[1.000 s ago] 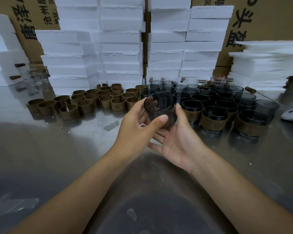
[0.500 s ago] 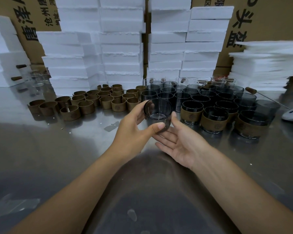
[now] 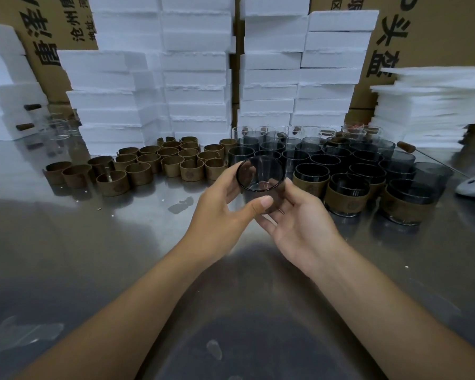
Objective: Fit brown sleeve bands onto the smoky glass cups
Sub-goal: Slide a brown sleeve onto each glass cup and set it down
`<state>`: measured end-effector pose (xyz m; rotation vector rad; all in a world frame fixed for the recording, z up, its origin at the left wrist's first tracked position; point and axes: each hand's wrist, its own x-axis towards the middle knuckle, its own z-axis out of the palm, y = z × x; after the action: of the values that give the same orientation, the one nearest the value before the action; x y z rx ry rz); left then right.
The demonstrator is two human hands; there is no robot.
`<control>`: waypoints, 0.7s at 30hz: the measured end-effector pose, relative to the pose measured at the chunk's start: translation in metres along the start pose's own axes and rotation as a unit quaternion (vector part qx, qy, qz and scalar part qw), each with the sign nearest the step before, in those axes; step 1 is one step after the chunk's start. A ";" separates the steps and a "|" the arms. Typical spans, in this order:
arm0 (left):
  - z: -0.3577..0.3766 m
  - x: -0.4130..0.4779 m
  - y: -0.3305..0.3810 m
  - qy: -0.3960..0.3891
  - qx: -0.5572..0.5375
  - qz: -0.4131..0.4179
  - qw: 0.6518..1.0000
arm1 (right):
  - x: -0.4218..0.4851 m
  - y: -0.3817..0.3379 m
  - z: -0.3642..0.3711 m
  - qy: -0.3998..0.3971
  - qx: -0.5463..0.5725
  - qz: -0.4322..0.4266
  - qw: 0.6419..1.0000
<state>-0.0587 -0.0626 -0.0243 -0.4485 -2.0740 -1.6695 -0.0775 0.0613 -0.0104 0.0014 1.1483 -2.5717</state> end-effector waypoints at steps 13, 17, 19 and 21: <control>0.003 -0.001 0.007 -0.012 -0.073 -0.021 0.997 | -0.001 0.007 0.001 -0.106 -0.075 0.090 0.987; -0.004 0.000 0.003 -0.012 -0.039 -0.008 0.999 | 0.002 0.006 -0.004 -0.099 -0.117 0.145 0.977; -0.007 0.001 -0.001 -0.015 -0.020 -0.001 1.000 | 0.003 0.005 -0.006 -0.083 -0.133 0.152 0.976; -0.008 0.002 -0.004 -0.018 -0.012 0.002 1.000 | 0.003 0.004 -0.008 -0.063 -0.144 0.144 0.977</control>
<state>-0.0608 -0.0717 -0.0252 -0.4948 -2.0795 -1.6973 -0.0799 0.0632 -0.0190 -0.0563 1.3520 -2.1073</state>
